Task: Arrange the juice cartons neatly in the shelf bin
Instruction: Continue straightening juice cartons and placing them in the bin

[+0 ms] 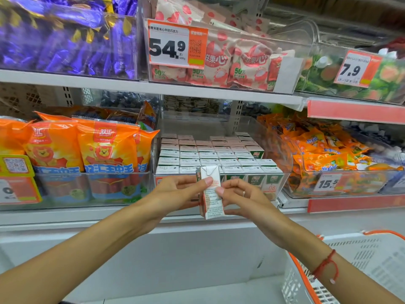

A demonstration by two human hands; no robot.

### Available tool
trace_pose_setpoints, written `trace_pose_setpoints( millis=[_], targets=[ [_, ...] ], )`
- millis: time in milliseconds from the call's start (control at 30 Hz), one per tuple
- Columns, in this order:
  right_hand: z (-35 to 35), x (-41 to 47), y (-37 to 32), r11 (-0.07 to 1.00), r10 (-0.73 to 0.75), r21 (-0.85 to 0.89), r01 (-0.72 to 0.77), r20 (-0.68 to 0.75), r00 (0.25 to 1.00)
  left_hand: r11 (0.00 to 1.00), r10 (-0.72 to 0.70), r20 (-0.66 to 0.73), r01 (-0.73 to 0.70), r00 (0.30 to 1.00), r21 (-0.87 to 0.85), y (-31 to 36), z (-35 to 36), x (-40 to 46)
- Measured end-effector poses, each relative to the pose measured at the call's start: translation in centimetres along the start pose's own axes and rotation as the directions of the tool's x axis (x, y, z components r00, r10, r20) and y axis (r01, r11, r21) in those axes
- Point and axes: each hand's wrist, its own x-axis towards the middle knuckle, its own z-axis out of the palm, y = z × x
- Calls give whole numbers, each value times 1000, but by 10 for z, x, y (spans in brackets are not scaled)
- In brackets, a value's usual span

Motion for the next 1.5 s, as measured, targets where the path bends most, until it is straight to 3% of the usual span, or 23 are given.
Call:
trace_pose_setpoints(
  millis=[100, 167, 233, 400, 567, 700, 833, 1000, 1067, 1200, 1333, 1500],
  targets=[
    [0, -3, 0, 997, 35, 66, -46, 156, 987, 997, 15, 27, -13, 1000, -77, 1, -1, 1],
    [2, -4, -1, 997, -4, 82, -8, 152, 988, 996, 36, 35, -33, 999, -89, 1, 0, 0],
    [5, -5, -1, 996, -32, 80, 27, 65, 997, 995, 67, -3, -67, 998, -71, 0, 2, -1],
    [14, -3, 1, 998, -63, -5, 64, -180, 982, 984, 167, -264, -177, 950, -17, -7, 7, -1],
    [24, 1, 4, 961, -216, -244, 132, -357, 909, 976, 176, -260, -203, 950, -82, -11, 16, -3],
    [24, 1, 5, 941, -229, -311, 136, -286, 930, 974, 135, -212, -169, 968, -152, -9, 12, -2],
    [6, 2, -5, 999, -21, -45, 17, -87, 996, 977, 78, -109, -97, 991, -190, -2, -2, 1],
    [-4, 0, -8, 996, 42, 76, -47, 66, 997, 990, 55, 32, -50, 998, -135, -1, -7, 3],
    [-4, -1, -8, 996, 26, 79, -29, 42, 999, 989, 64, 1, -63, 998, -131, -2, -4, 2],
    [-1, 0, -5, 996, -62, 49, 70, -140, 988, 983, 154, -171, -169, 973, -75, -4, 1, 1],
    [7, 0, -3, 974, -215, -132, 182, -302, 929, 972, 209, -141, -221, 968, -75, -2, 11, -1],
    [11, -2, 2, 939, -274, -273, 208, -235, 932, 953, 302, -176, -300, 937, 37, -4, 15, -2]
  ],
)
